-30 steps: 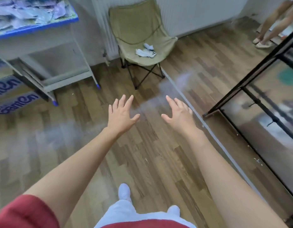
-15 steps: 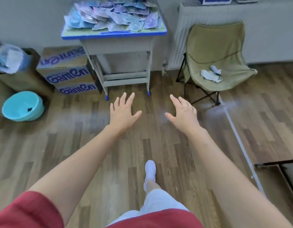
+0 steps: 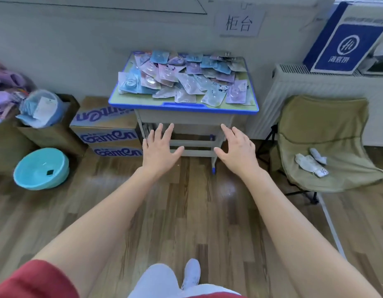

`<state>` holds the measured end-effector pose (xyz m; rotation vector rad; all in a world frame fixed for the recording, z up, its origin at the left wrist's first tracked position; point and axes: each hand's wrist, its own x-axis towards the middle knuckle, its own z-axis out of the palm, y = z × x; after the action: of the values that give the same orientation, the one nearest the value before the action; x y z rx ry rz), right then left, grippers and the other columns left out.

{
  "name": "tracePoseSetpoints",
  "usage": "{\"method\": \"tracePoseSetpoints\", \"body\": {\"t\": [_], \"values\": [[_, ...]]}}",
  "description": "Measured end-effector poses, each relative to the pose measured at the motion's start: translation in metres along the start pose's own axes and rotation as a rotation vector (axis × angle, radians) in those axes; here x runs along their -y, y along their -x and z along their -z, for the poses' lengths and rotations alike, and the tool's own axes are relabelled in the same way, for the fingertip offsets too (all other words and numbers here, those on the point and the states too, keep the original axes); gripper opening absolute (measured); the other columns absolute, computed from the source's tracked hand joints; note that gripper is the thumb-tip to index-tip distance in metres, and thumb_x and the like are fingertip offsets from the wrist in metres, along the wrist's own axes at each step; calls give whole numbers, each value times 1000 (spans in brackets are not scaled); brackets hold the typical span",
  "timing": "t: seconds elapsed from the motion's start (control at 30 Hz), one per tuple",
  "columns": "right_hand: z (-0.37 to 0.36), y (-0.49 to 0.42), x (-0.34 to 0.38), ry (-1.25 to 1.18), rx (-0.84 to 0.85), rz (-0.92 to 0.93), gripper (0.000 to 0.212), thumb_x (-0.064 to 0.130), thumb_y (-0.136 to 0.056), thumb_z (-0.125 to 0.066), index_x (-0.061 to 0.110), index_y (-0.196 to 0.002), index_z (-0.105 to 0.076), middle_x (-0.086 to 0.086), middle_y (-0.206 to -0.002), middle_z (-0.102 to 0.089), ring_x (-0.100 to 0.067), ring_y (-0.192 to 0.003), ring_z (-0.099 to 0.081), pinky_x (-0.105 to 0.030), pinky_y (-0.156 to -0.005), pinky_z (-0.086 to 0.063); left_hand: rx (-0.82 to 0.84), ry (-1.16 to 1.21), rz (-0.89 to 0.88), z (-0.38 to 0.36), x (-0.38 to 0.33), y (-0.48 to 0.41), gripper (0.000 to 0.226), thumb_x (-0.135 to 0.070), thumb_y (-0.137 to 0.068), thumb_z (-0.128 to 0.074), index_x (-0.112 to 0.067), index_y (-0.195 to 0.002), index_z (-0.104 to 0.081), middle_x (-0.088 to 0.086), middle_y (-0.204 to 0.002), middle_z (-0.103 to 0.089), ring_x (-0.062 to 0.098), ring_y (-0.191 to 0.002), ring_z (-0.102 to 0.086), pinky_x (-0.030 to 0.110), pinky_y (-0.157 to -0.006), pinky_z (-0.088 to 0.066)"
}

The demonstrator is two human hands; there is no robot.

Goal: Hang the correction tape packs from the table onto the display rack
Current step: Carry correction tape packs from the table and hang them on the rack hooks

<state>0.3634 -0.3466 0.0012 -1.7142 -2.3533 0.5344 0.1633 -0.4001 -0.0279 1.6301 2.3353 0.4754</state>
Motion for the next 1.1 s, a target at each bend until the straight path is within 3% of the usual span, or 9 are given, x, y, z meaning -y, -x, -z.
{"method": "tracePoseSetpoints", "body": {"t": [0.27,0.6,1.1], "values": [[1,-148,19,-7,-24,28,67,38,-94,-52,26,-150,-19,-10,-152,-28,-26,-142,-22,-46,-114,-21,15,3,3,6,11,-151,72,-49,-95,-47,-29,-152,-10,5,-161,-5,27,-147,-6,45,-118,-9],[20,-326,25,-31,-75,-149,69,37,-92,-54,25,-150,-19,-12,-155,-22,-28,-141,-22,-46,-111,-23,36,68,-88,24,-1,-358,72,-47,-93,-52,-28,-152,-15,7,-160,-11,28,-146,-12,42,-118,-13],[23,-517,-40,-60,0,-244,71,36,-92,-54,22,-151,-17,-14,-155,-21,-29,-141,-23,-45,-112,-24,167,183,-45,-32,-49,-543,75,-43,-93,-55,-26,-153,-14,7,-160,-4,28,-146,-6,42,-116,-15]]}}
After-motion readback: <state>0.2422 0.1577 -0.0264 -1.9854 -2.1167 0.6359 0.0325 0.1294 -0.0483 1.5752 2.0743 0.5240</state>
